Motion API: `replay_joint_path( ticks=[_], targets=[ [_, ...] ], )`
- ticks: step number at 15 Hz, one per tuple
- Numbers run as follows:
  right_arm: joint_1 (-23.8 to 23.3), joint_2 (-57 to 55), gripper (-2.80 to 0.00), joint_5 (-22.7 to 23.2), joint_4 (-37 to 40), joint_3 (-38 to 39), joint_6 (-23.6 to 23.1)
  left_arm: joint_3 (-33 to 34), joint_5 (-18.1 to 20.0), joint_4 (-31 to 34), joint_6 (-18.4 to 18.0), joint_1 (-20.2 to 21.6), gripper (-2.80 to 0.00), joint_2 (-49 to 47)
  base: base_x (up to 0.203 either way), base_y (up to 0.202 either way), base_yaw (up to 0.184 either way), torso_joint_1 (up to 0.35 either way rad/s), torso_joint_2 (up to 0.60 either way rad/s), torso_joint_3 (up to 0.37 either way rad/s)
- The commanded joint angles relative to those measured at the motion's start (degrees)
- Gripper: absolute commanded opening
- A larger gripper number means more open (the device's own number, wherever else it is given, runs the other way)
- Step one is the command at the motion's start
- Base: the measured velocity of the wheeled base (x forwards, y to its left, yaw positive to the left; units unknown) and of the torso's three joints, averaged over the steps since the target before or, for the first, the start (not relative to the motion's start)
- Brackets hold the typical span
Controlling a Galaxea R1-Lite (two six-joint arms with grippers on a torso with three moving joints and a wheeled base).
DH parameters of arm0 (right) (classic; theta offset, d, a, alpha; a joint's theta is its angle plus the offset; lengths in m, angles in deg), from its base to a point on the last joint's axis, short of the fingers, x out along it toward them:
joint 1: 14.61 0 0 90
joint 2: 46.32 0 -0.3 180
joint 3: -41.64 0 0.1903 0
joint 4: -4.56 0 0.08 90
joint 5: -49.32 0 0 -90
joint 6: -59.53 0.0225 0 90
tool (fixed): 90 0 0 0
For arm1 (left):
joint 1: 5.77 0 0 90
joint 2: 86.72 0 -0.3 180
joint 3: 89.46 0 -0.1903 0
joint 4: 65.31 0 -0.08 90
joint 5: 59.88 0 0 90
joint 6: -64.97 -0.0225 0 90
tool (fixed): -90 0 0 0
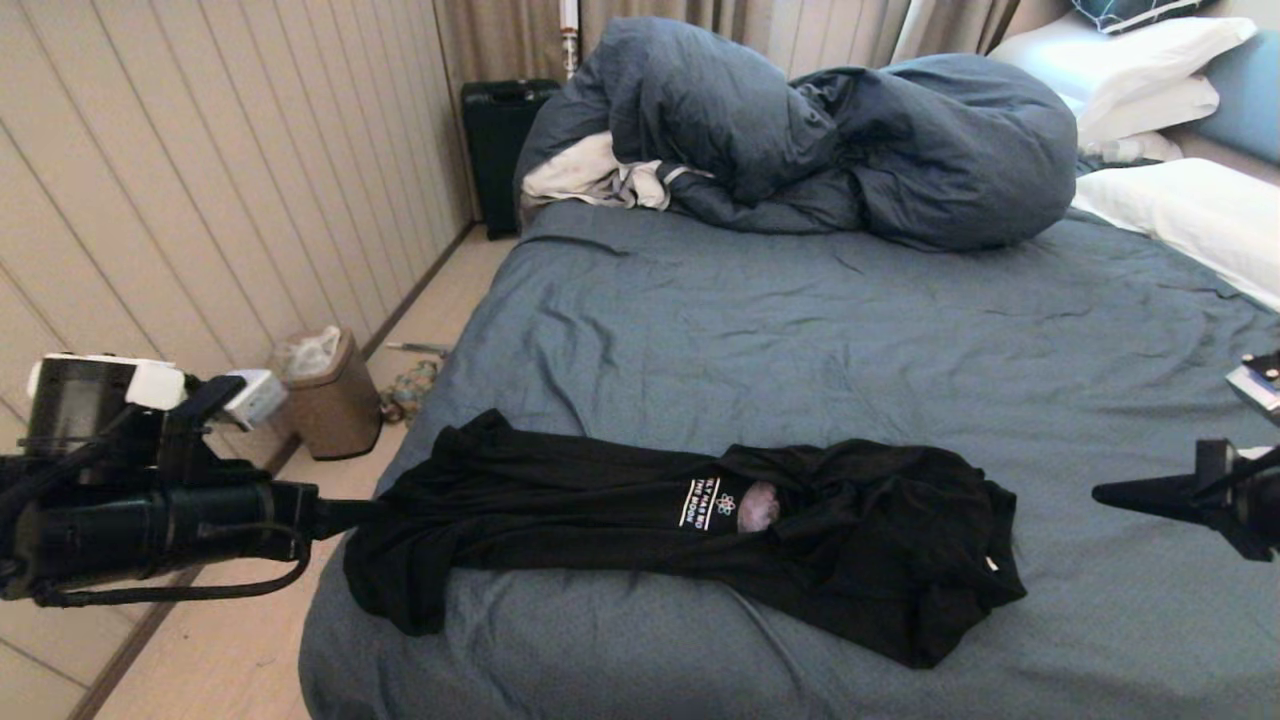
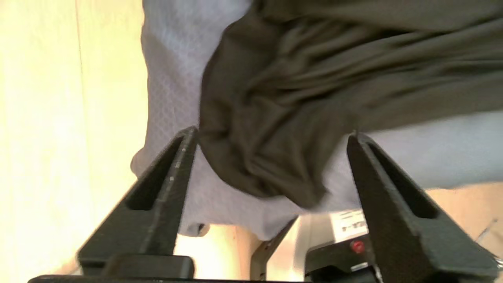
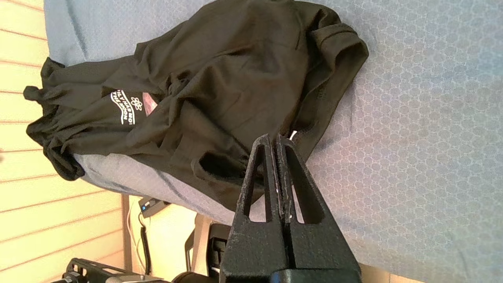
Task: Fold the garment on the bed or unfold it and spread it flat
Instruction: Unford the black T-shirt
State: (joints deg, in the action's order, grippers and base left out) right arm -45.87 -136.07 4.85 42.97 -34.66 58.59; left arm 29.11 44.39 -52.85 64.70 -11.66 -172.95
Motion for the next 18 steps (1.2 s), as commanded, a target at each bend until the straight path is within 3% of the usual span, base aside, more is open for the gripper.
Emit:
replay_joint_path(
  ticks=[1,2,4,5,6,9,12,13,14,17,18],
  targets=[
    [0.1,0.0,-2.8,0.3,0.1,0.3,0.0,0.2,0.2,2.2,0.3,0.0,-0.99,9.0,0.0,0.0,0.0,0.0,0.0,0.0],
    [0.2,0.2,-2.8,0.3,0.2,0.4,0.3,-1.1,0.2,6.1,2.4,0.0,-2.8,11.3,0.0,0.0,0.0,0.0,0.0,0.0],
    [0.4,0.0,-2.8,0.3,0.3,0.9,1.0,-3.6,0.6,10.4,14.2,0.0,-2.8,12.1,0.0,0.0,0.0,0.0,0.0,0.0],
    [1.3,0.5,-2.8,0.3,0.3,1.7,1.1,-3.9,1.8,11.3,17.9,-0.1,-2.8,11.0,0.0,0.0,0.0,0.0,0.0,0.0],
    [2.9,0.9,-2.8,0.2,0.4,2.3,1.3,-4.1,3.5,11.5,18.4,-0.8,-2.8,8.8,0.0,0.0,0.0,0.0,0.0,0.0],
    [10.3,2.4,-2.8,-0.3,0.4,4.0,3.7,-7.3,5.4,11.5,24.0,-10.1,-2.8,3.0,0.0,0.0,0.0,0.0,0.0,0.0],
    [19.7,4.9,-2.8,-4.1,0.3,3.5,10.9,-10.1,5.5,11.3,27.5,-15.7,-2.8,-3.4,0.0,0.0,0.0,0.0,0.0,0.0],
    [22.9,5.2,-1.7,-6.5,0.2,3.0,12.6,-9.8,5.3,11.3,27.5,-15.9,-2.8,-3.9,0.0,0.0,0.0,0.0,0.0,0.0],
    [26.7,5.5,0.0,-10.3,0.1,2.6,13.8,-9.5,5.3,11.2,27.3,-15.9,-2.8,-4.2,0.0,0.0,0.0,0.0,0.0,0.0],
    [37.5,4.7,0.0,-19.7,-3.1,0.4,17.7,-5.9,5.3,6.3,27.4,-15.9,-2.8,-4.5,0.0,0.0,0.0,0.0,0.0,0.0],
    [40.5,3.5,0.0,-25.5,-4.1,-0.9,18.4,-3.7,5.3,2.6,27.3,-15.9,-2.8,-4.6,0.0,0.0,0.0,0.0,0.0,0.0]
  ],
)
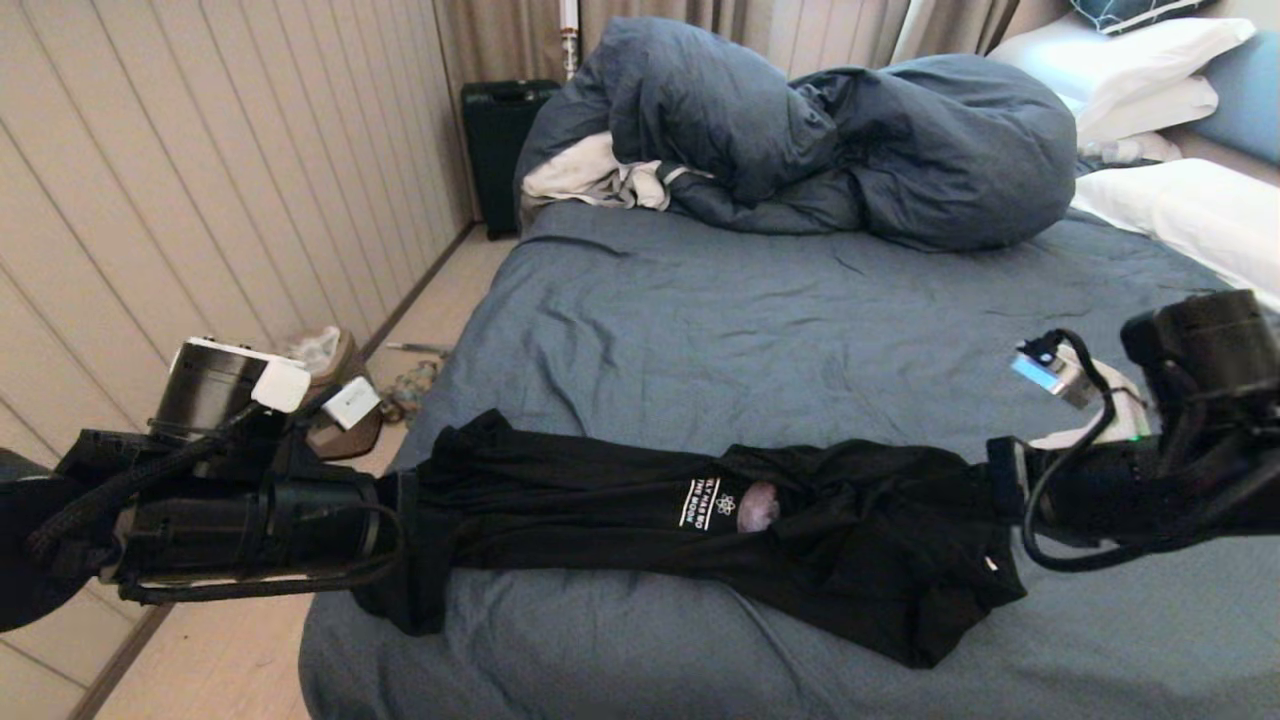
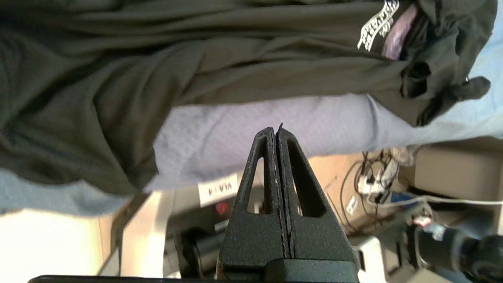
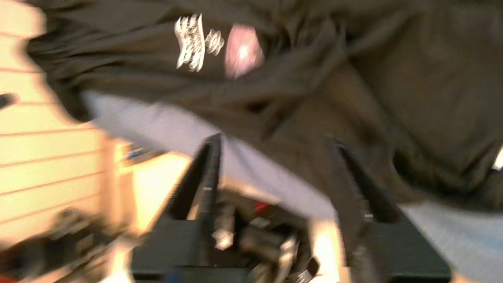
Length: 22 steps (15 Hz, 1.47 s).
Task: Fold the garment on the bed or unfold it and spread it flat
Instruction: Unford the black T-shirt
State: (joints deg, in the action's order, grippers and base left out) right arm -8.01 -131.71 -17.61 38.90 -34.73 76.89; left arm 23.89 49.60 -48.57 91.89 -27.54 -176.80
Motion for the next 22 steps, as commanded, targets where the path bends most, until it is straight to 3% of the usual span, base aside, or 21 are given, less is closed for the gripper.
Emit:
replay_joint_path(
  ticks=[1,3,7,17,18,22],
  targets=[
    [5.1,-1.8,0.0,-9.2,-0.5,-1.5,0.5,3.4,0.1,-4.9,0.1,-0.1,-2.8,-0.5,0.0,0.0,0.0,0.0,0.0,0.0],
    [8.6,-6.3,0.0,-18.3,-1.2,-2.9,0.6,4.5,0.0,-6.7,0.2,-0.4,-2.8,-0.2,0.0,0.0,0.0,0.0,0.0,0.0],
    [11.2,-13.6,0.0,-26.5,-1.6,-6.3,0.6,5.8,0.0,-6.9,-0.1,-0.6,-2.8,-0.1,0.0,0.0,0.0,0.0,0.0,0.0],
    [13.0,-17.6,0.0,-27.0,-1.7,-3.9,0.4,6.2,0.2,-6.8,0.1,-1.1,-2.8,-0.4,0.0,0.0,0.0,0.0,0.0,0.0],
    [13.0,-17.1,-2.8,-27.0,-1.7,-3.1,0.4,6.2,0.2,-6.7,0.1,-1.3,-2.8,-0.4,0.0,0.0,0.0,0.0,0.0,0.0],
    [12.8,-16.9,-2.8,-26.9,-1.7,-3.3,0.4,6.4,0.2,-6.8,0.1,-1.5,-2.8,-0.5,0.0,0.0,0.0,0.0,0.0,0.0]
  ],
)
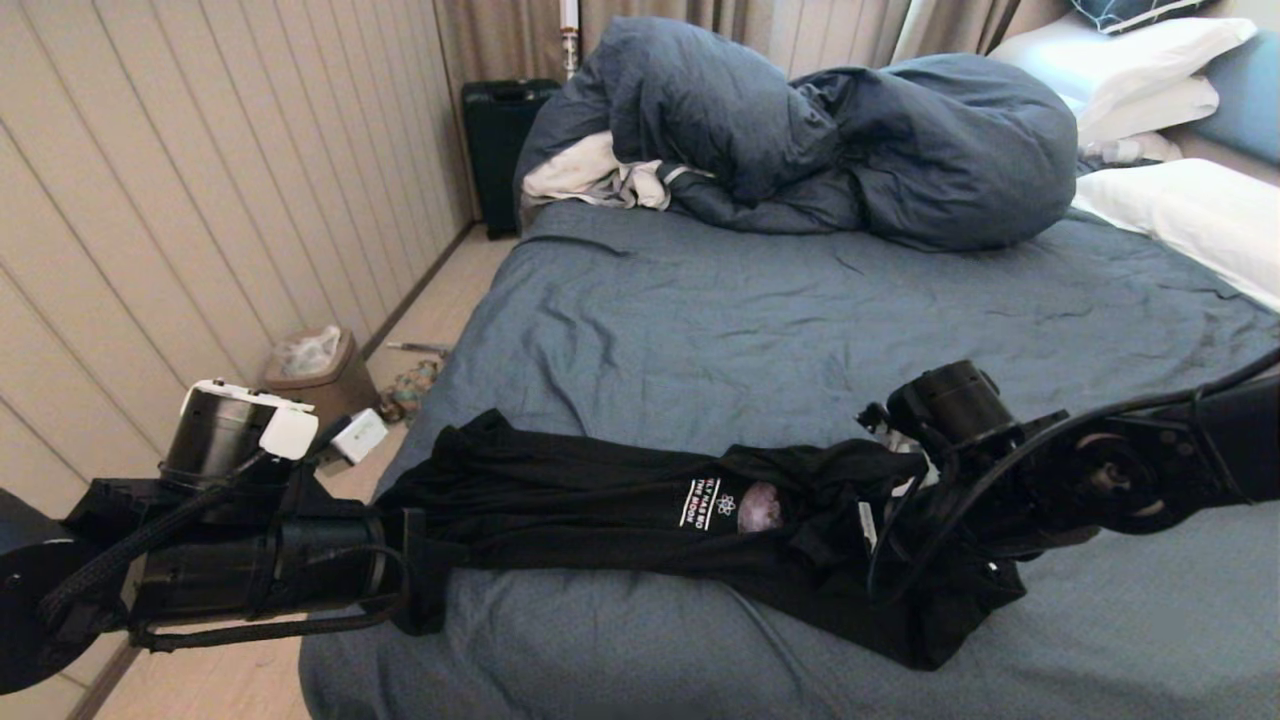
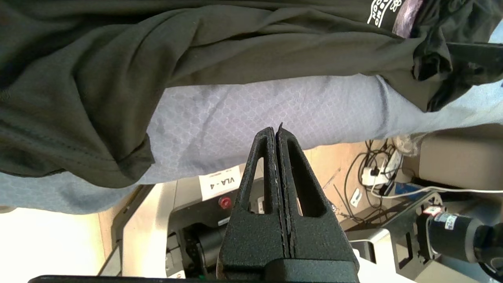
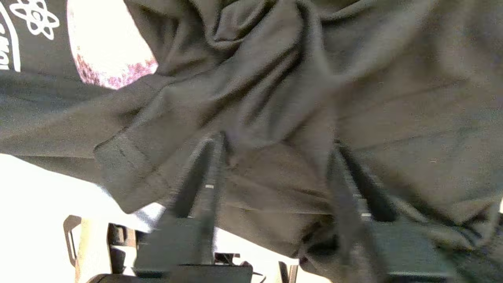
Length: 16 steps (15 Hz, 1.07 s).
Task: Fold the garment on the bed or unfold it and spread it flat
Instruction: Unford the black T-shirt
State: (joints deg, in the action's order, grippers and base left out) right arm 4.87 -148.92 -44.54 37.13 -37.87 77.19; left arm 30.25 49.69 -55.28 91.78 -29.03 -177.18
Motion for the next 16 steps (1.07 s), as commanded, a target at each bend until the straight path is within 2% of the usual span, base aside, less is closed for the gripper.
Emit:
replay_joint_path(
  ticks=[1,5,9,12,16],
  targets=[
    [-0.2,0.9,-2.8,0.1,0.1,-0.2,0.1,0.0,0.1,-0.1,0.2,0.0,-2.8,-0.1,0.0,0.0,0.0,0.0,0.0,0.0],
    [0.0,7.2,-2.8,0.5,0.7,1.7,0.1,0.1,0.1,0.1,0.3,-0.1,-2.8,0.2,0.0,0.0,0.0,0.0,0.0,0.0],
    [1.0,15.2,-2.8,0.5,2.0,7.7,0.1,0.6,0.1,-0.2,0.2,-0.3,-2.8,0.7,0.0,0.0,0.0,0.0,0.0,0.0],
    [4.0,26.9,-2.8,0.6,8.6,12.5,0.7,0.8,0.1,-0.1,0.3,-0.6,-2.8,1.0,0.0,0.0,0.0,0.0,0.0,0.0],
    [9.4,40.4,-2.8,0.7,22.6,17.0,2.9,0.9,0.1,-0.1,0.3,-0.9,-2.8,1.1,0.0,0.0,0.0,0.0,0.0,0.0]
  ],
)
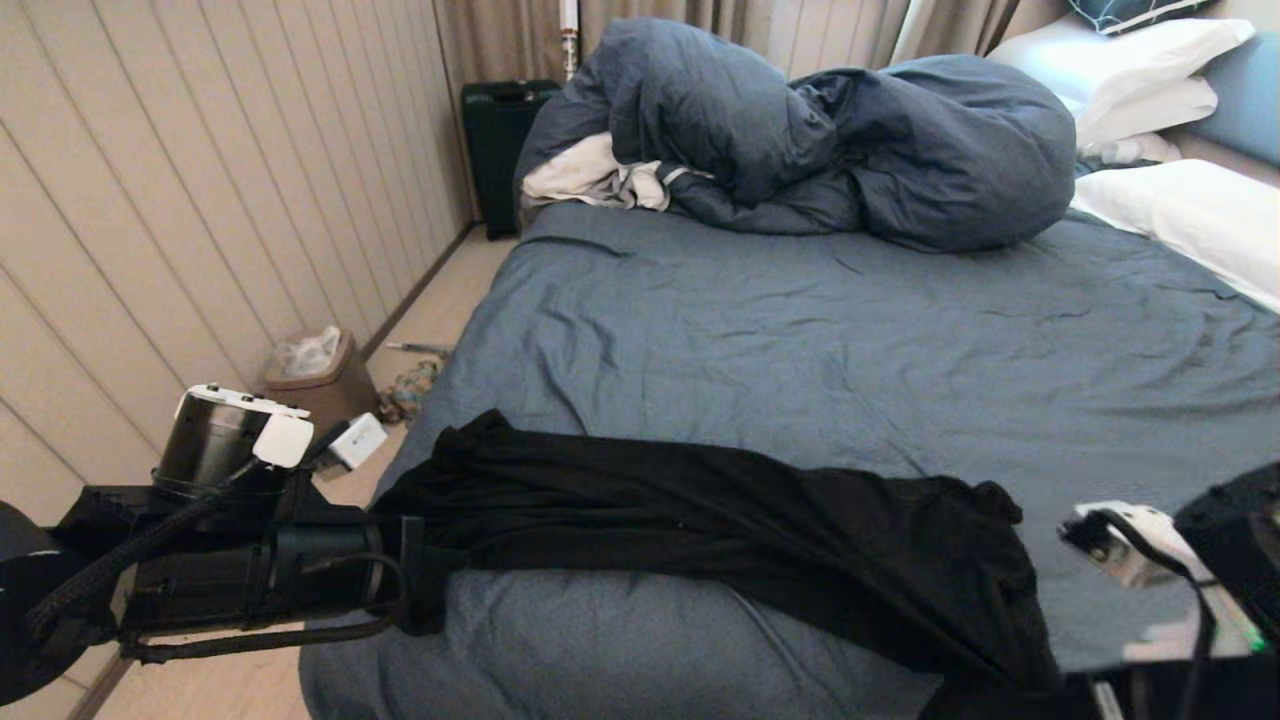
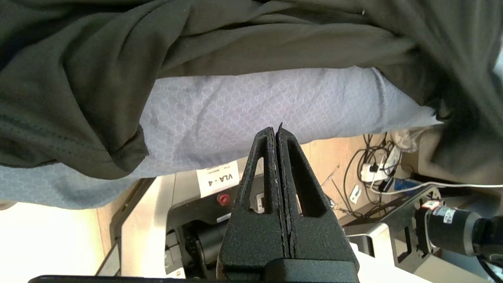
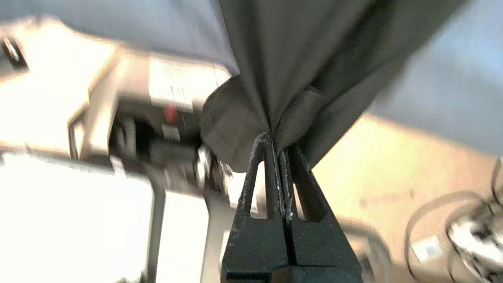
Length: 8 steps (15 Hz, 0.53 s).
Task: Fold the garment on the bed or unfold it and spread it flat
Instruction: Unford the black T-shirt
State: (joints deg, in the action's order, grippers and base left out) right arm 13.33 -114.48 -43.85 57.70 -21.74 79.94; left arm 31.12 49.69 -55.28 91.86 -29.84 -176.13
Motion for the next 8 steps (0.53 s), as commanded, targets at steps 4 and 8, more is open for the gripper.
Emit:
replay_joint_path(
  ticks=[4,8],
  targets=[
    [1.1,7.0,-2.8,0.0,4.5,3.3,0.3,0.0,0.1,0.1,0.4,-0.7,-2.8,-0.1,0.0,0.0,0.0,0.0,0.0,0.0],
    [0.6,1.2,-2.8,-0.5,1.4,-2.1,-0.1,0.4,0.1,-0.3,0.3,-0.7,-2.8,-0.1,0.0,0.0,0.0,0.0,0.0,0.0]
  ],
)
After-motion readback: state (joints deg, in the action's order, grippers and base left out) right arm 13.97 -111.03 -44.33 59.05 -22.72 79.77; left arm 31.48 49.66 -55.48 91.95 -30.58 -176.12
